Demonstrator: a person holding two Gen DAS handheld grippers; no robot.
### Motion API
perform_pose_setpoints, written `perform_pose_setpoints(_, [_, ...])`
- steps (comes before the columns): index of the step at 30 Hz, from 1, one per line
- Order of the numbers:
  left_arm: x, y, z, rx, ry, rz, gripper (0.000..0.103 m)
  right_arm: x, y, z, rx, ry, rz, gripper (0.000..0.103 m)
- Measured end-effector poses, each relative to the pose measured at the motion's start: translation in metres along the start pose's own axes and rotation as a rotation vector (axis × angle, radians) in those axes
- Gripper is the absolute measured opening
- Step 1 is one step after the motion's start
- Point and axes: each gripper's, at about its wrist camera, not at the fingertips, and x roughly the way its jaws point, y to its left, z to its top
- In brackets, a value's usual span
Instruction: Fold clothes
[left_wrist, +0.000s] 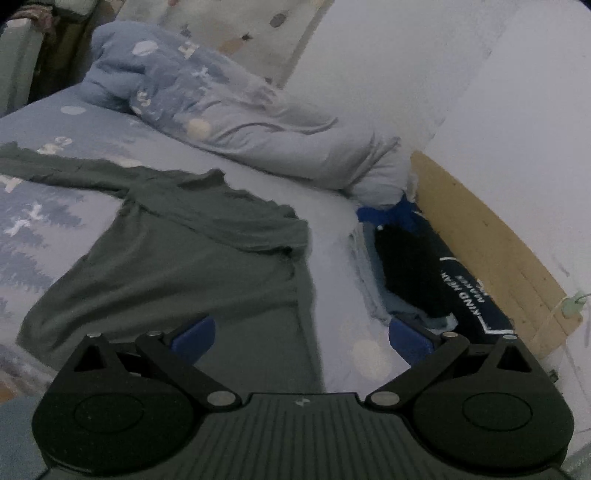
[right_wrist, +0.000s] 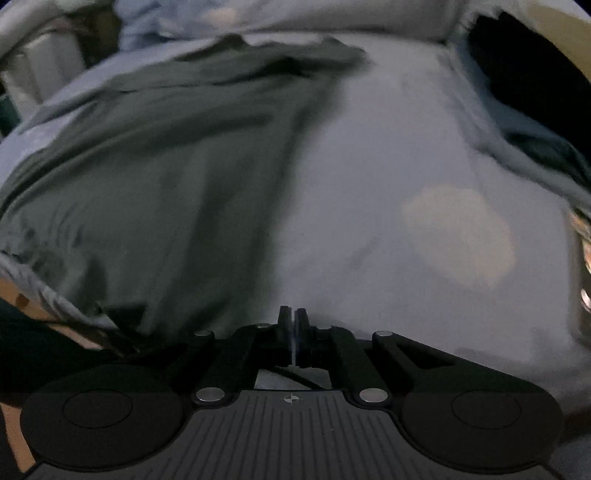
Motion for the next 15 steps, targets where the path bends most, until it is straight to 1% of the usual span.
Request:
perform_pose_setpoints(1, [0.0,0.003,-0.003,-0.006,0.008,0.007,0.103,-0.009,-0.004,0.003,0.011,-0.008,0.005,0.01])
perform_pose_setpoints(2, [0.004,0.006,-0.005,-0.015,0.016,0.013,0.103,-0.018,-0.003,0.009,0.003,-0.036,-0.002,0.013])
perform_pose_setpoints(3, [0.007,0.009,-0.006,-0.023,0.02,0.019,0.103,-0.025,0.0,0.017,-0.016,-0.074,-0.008,0.025])
perform_pose_setpoints(4, [0.011,0.011,-0.006,-0.031,0.023,0.025,0.103,-0.032,0.005,0.029,-0.037,-0.124,-0.011,0.043])
perform_pose_setpoints(5, [0.012,0.012,-0.006,-0.039,0.023,0.027,0.103,-0.035,0.011,0.042,-0.06,-0.174,-0.014,0.05])
perform_pose_setpoints(6, [0.013,0.014,-0.006,-0.046,0.022,0.028,0.103,-0.035,0.017,0.055,-0.083,-0.218,-0.017,0.055])
perform_pose_setpoints(8, [0.001,0.015,-0.005,-0.049,0.011,0.022,0.103,-0.026,0.03,0.086,-0.142,-0.3,-0.045,0.056])
perform_pose_setpoints(11, [-0.011,0.018,-0.003,-0.049,-0.003,0.019,0.103,0.01,0.046,0.135,-0.202,-0.377,-0.113,0.056])
perform_pose_setpoints(13, [-0.012,0.023,-0.003,-0.054,-0.003,0.025,0.103,0.045,0.051,0.163,-0.219,-0.381,-0.151,0.056])
perform_pose_setpoints(15, [-0.01,0.031,-0.003,-0.073,0.008,0.049,0.103,0.081,0.051,0.186,-0.241,-0.368,-0.182,0.056])
